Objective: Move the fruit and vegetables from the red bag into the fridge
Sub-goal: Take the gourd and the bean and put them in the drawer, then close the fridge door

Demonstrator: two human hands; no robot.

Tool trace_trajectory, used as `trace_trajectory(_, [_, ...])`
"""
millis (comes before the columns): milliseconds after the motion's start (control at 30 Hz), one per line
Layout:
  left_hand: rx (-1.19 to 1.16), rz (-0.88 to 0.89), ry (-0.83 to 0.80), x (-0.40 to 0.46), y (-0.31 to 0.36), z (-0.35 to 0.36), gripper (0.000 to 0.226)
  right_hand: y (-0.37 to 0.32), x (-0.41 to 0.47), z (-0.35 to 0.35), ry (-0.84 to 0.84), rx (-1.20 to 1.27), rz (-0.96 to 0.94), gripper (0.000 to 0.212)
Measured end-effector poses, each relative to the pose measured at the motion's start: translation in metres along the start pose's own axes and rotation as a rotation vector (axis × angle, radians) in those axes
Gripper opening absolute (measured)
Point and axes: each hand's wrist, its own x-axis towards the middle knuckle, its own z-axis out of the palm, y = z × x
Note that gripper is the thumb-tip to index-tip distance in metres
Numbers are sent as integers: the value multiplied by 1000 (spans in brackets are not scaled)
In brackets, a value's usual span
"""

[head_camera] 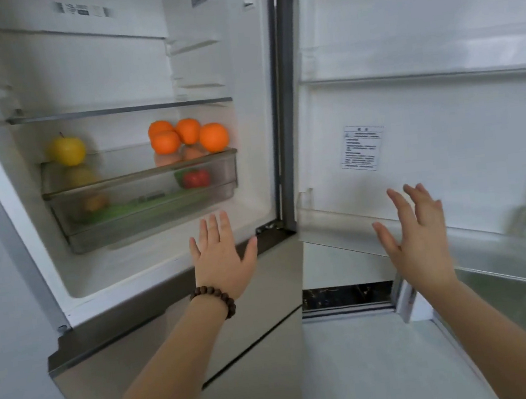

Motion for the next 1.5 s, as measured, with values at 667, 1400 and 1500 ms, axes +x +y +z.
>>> trace_trajectory(667, [49, 23, -145, -161, 8, -56, 77, -12, -64, -94, -435, -444, 69, 58])
trace_trajectory(1400, [84, -54, -31, -222, -73, -174, 73, -241, -141, -129, -254, -82, -369, 52])
trace_trajectory(1500, [76, -36, -18, -221, -79, -181, 73, -254, -147, -155, -174, -100, -436, 51])
